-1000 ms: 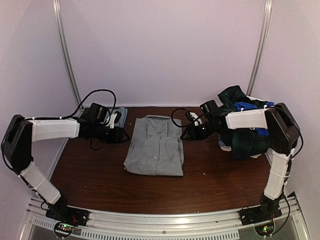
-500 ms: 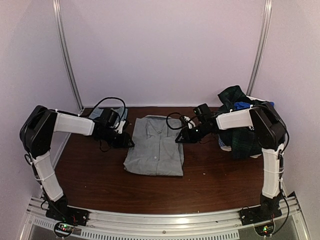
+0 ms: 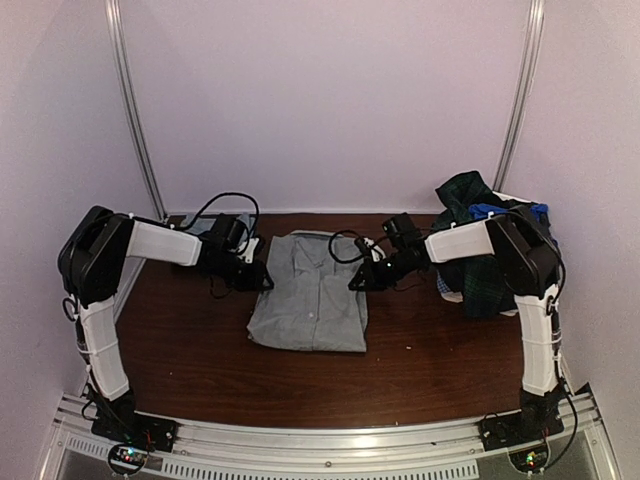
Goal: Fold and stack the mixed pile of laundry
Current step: Smooth out the 2/3-rectangle-folded shirt at the center of the board.
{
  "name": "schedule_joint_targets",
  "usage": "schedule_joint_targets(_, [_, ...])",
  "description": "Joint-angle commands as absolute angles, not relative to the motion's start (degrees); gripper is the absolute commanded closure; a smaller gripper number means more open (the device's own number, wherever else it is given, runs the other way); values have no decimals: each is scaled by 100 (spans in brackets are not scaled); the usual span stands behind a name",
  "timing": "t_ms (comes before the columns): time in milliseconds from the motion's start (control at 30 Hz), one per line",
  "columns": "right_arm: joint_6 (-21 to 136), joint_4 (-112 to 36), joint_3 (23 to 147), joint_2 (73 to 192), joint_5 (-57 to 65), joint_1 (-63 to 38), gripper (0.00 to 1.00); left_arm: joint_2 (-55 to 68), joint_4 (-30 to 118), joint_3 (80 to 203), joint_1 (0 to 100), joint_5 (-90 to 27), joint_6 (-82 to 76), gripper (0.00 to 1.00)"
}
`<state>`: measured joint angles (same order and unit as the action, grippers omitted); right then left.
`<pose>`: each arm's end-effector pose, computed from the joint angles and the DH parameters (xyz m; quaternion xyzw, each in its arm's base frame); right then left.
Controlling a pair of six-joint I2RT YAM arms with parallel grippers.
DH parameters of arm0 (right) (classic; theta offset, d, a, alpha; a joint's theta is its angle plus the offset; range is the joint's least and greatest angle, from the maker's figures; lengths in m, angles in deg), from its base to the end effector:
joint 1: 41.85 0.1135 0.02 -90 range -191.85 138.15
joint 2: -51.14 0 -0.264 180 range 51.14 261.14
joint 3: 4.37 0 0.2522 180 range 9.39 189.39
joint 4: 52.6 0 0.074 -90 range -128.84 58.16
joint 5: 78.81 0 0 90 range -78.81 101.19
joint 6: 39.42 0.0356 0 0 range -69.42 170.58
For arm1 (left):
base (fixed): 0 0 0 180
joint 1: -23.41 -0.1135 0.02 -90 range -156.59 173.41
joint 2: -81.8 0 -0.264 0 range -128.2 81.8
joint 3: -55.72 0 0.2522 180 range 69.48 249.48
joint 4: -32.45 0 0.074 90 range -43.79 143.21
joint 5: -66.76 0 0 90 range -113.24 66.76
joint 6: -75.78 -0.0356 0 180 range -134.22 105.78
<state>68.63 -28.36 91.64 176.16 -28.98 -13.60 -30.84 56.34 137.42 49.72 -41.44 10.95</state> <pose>0.3878 0.2345 0.1263 -0.1871 0.8781 0.4161 0.1441 0.3537 -0.1873 0.1394 0.0571 0.9407 -0.2654 0.2032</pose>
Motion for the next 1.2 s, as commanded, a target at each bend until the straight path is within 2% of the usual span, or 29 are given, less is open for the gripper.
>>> schedule_joint_targets(0, [6890,-2984,9320,17648,-2996,-1319,94,-3235,5645,13873,4985,-3834,1046,72])
schedule_joint_targets(33, [6864,-2968,9328,17603,-2964,-1320,100,-3218,5626,13833,4987,-3841,1055,73])
schedule_joint_targets(267, [6793,-2998,9046,17137,-2520,-1327,100,-2932,5557,13768,4987,-3863,1011,75])
schedule_joint_targets(567, [6696,-2891,9015,17113,-2354,-1341,100,-3102,5775,14110,4987,-3733,883,76])
schedule_joint_targets(767, [6676,-2864,9014,17102,-2309,-1354,100,-3173,5717,14042,4987,-3743,881,82])
schedule_joint_targets(867, [6700,-2882,8997,17099,-2329,-1349,100,-3189,5716,14023,4987,-3723,873,79])
schedule_joint_targets(1167, [6726,-2910,8970,17107,-2338,-1350,100,-3440,5721,14116,5009,-3746,854,78])
